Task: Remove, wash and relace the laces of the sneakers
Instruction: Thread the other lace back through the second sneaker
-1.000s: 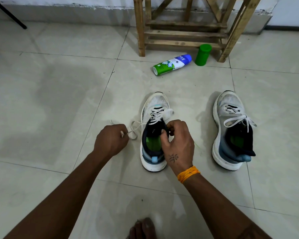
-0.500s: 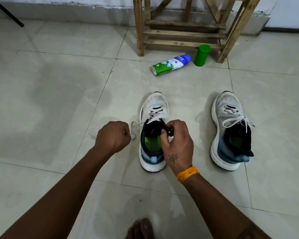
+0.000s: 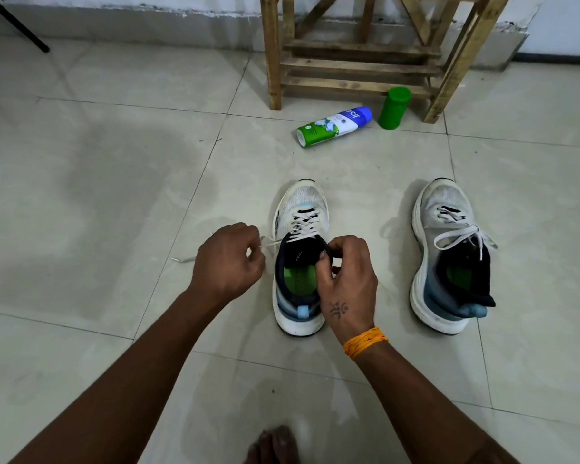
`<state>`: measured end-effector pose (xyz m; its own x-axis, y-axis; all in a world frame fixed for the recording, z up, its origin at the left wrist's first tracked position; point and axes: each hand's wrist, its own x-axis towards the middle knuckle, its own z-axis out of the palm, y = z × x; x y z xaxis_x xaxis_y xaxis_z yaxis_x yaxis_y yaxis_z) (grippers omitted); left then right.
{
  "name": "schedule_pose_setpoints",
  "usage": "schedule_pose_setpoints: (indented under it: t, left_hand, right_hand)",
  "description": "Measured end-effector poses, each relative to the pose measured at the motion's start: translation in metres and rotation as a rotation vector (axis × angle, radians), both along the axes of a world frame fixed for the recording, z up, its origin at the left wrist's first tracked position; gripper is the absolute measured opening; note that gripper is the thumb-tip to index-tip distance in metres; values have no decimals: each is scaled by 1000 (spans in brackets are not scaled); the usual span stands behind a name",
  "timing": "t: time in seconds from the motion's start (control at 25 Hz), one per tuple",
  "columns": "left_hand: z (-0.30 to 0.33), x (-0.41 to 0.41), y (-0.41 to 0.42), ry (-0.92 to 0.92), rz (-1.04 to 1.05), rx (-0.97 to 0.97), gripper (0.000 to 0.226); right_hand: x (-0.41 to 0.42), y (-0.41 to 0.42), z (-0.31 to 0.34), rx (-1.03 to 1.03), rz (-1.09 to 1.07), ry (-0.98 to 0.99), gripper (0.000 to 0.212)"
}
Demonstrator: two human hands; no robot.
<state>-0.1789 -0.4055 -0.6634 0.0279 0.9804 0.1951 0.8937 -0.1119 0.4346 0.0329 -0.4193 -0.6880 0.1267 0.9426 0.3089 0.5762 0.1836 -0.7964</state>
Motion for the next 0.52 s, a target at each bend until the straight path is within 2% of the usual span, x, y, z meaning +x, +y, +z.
schedule_pose_setpoints:
  t: [0.12,0.24,0.28,0.44,0.52]
  left_hand:
    - [-4,0,0,-128,75,-230,9]
    - [1,16,1,-314,107,-339,13]
    - [2,22,1,-428,179,-347,15]
    - [11,41,9,-1186,536,-477,23]
    - [12,48,18,-1292,595,-541,28]
  right_hand:
    - [-1,-1,-1,-8,-7,7,9]
    - [0,-1,0,-1,-7,3,10]
    - [0,-1,0,-1,-6,3,10]
    - [0,0,1,-11,-4,-6,11]
    - [0,0,2,-15,1,-12,12]
